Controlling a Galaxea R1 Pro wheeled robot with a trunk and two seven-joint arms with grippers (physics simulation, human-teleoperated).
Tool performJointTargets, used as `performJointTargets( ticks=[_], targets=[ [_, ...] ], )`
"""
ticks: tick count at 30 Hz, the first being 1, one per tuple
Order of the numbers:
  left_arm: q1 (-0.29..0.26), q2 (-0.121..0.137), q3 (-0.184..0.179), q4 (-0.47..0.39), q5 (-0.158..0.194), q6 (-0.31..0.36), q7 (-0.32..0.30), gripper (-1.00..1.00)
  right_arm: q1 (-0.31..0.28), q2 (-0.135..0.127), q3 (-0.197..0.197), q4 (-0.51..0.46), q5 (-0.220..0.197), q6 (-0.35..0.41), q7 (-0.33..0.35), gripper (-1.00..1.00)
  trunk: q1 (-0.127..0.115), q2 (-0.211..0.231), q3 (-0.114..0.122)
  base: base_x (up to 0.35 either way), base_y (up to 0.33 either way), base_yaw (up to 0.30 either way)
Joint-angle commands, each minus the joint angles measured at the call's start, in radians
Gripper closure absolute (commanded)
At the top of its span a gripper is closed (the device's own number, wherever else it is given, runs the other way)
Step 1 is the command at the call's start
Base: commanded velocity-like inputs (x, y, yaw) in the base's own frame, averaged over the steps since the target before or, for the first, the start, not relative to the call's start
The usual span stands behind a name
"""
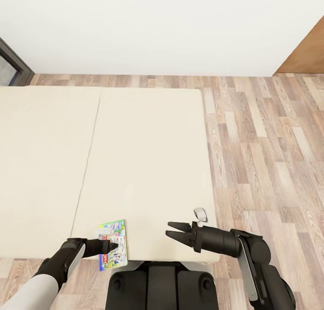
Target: Put all the toys in the child's room - the three board games (two on the bed and one on the table), the two jigsaw puzzles on the table, and the tennis ball on the table - inside the toy box on the table in the child's room.
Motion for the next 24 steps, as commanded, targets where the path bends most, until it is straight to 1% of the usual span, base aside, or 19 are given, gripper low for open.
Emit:
performJointTargets(
  ticks=[1,4,9,13,16,20,24],
  targets=[
    [0.0,0.0,0.002,-0.001,0.0,0.007,-0.004,-1.0,0.0,0.001,-0.002,0.0,0.0,0.008,0.003,-1.0,0.001,-0.002,-0.001,0.0,-0.015,0.0],
    [0.0,0.0,0.002,-0.001,0.0,0.007,-0.004,-1.0,0.0,0.001,-0.001,0.0,0.0,0.008,-0.004,-1.0,0.001,-0.002,-0.001,0.0,-0.07,0.0],
    [0.0,0.0,0.002,-0.001,0.0,0.007,-0.004,-1.0,0.0,0.002,-0.001,-0.001,0.0,0.007,-0.009,-1.0,0.001,-0.002,-0.001,0.0,-0.212,0.0],
    [0.0,0.0,0.002,-0.001,0.0,0.007,-0.004,-1.0,0.0,0.002,-0.001,0.0,0.0,0.007,-0.009,-1.0,0.001,-0.002,-0.001,0.0,-0.086,0.0],
    [0.0,-0.001,0.001,-0.001,0.0,0.007,-0.004,-1.0,0.0,0.002,-0.001,0.0,0.0,0.008,-0.012,-1.0,0.001,-0.002,-0.001,0.0,-0.205,0.0],
    [0.0,-0.002,0.001,-0.001,0.0,0.007,-0.004,-1.0,0.0,0.002,-0.001,0.0,-0.001,0.008,-0.032,-1.0,0.001,-0.002,-0.001,0.0,-0.158,0.0],
    [0.0,-0.002,0.001,-0.001,0.0,0.007,-0.004,-1.0,0.0,0.002,-0.001,0.0,-0.001,0.008,-0.037,-1.0,0.001,-0.002,-0.001,0.0,-0.173,0.0]
  ],
)
